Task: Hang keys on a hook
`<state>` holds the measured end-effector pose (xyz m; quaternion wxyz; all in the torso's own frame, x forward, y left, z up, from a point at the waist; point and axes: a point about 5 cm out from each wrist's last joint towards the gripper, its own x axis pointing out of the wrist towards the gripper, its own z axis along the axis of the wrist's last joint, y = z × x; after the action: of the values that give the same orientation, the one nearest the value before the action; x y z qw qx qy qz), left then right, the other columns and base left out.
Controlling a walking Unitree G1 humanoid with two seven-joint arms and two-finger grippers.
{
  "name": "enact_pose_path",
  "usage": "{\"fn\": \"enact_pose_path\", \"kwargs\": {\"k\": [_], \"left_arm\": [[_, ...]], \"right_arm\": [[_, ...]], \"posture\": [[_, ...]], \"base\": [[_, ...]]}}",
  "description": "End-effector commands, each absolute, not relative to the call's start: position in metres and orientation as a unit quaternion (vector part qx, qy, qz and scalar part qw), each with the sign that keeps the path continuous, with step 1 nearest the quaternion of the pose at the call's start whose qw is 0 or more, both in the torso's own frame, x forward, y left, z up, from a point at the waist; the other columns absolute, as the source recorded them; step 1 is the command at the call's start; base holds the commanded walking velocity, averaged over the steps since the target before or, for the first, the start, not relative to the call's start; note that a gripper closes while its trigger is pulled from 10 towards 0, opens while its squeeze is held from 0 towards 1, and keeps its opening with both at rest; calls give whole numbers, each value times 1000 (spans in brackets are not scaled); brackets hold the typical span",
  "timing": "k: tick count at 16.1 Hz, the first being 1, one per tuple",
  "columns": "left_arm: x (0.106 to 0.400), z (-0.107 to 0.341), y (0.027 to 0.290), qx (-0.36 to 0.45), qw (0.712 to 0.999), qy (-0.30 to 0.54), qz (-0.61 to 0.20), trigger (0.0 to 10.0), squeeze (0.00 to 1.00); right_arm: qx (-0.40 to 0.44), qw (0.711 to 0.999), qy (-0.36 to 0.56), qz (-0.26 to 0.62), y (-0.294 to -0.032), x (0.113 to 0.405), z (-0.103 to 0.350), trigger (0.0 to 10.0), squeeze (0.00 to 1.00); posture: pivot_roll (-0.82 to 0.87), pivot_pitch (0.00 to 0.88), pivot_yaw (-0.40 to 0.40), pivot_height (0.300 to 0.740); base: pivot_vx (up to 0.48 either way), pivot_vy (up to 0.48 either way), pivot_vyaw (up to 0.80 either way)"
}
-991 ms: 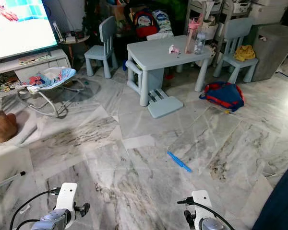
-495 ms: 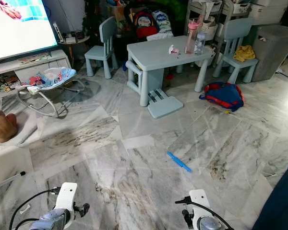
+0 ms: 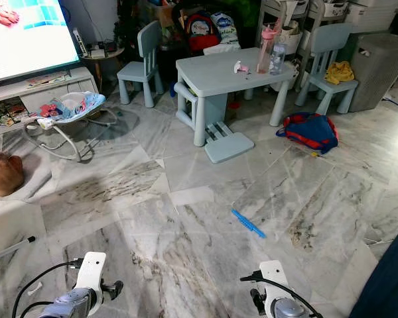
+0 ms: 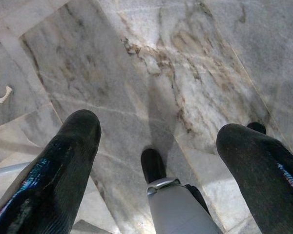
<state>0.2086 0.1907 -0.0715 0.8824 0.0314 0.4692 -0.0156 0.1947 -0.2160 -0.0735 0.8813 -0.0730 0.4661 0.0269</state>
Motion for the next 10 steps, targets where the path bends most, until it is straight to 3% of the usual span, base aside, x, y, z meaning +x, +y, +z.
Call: {"fn": "enact_pose_path", "kwargs": {"k": [1,10], "left_arm": [[209,-71,194,38,880,473,-14,10000,0],[209,-70,197,55,878,476,-20,10000,0]], "right_arm": [[-76,880,469,31,-213,196,-74,10000,0],[-83,881,464,36,-210,199,-73,10000,0]], "posture": [[-35,0,-1,740],[-32,0,1,740]], "base": [[0,274,0],[0,452,0]]}}
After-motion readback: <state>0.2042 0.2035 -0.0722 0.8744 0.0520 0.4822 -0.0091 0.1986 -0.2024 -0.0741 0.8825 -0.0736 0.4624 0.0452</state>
